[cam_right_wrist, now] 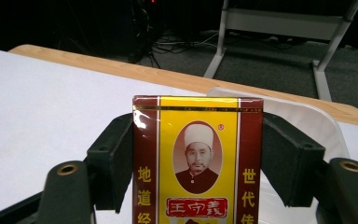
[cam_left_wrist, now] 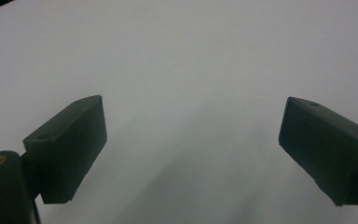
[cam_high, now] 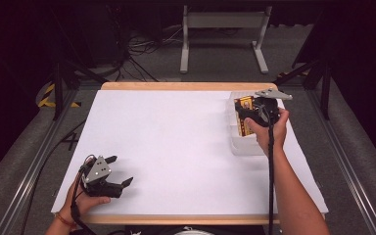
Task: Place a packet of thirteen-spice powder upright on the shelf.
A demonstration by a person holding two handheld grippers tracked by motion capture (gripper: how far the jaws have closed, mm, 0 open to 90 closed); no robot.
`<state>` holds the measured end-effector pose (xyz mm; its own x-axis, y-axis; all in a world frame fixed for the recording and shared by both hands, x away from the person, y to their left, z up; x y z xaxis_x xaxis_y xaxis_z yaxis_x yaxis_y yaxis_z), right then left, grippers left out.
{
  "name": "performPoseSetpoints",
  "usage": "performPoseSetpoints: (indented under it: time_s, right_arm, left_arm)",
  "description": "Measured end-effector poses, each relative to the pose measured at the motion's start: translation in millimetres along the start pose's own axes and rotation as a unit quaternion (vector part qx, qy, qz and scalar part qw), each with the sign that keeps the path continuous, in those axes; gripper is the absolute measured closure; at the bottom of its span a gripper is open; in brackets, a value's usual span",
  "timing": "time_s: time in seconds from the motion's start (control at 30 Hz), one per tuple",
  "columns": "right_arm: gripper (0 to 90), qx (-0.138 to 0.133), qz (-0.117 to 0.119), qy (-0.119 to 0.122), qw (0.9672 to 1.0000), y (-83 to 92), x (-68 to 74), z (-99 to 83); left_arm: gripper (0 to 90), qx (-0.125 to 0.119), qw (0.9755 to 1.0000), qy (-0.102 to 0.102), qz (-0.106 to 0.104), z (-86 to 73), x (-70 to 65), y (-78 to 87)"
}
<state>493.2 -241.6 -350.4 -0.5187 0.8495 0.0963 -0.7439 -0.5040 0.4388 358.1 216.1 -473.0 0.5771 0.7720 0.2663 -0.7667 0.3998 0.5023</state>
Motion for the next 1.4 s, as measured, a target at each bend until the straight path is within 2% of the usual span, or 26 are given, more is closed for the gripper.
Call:
performPoseSetpoints:
  time_s: [0.4,0.77,0.87,1.03,1.4]
  right_arm:
    - [32.4,0.019,-0.013,-0.012,0.9997,-1.2,-13.2,-8.6]
    - [32.4,0.046,-0.029,-0.016,0.9984,12.6,-21.6,-12.6]
    - [32.4,0.045,-0.031,-0.018,0.9984,16.7,-23.1,-13.7]
    - [32.3,0.062,-0.032,-0.017,0.9974,21.4,-23.8,-21.9]
    - [32.3,0.063,-0.029,-0.025,0.9973,30.9,-27.2,-32.2]
  left_arm:
    - [8.4,0.001,1.0000,0.000,-0.002,-0.2,-1.1,-0.3]
    - [8.4,0.002,1.0000,-0.001,-0.003,-0.1,-1.5,0.0]
    - [8.4,0.002,1.0000,-0.001,-0.002,-0.1,-1.4,0.1]
    - [8.4,0.002,1.0000,-0.003,-0.003,0.0,-1.8,0.0]
    - [8.3,0.002,1.0000,-0.002,-0.002,-0.2,-1.3,0.2]
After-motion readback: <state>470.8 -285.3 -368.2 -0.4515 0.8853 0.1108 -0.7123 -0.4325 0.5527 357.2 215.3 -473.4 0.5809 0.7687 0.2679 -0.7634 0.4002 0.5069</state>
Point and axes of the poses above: each handheld gripper's, and its own axes: y roughly backward along the jaws, z roughly out of its top, x roughly to its left, the point moved 4 cm from there along -y, roughly forward along the jaws, and after that the axes turned 15 degrees about z, right-handed, at the moved point
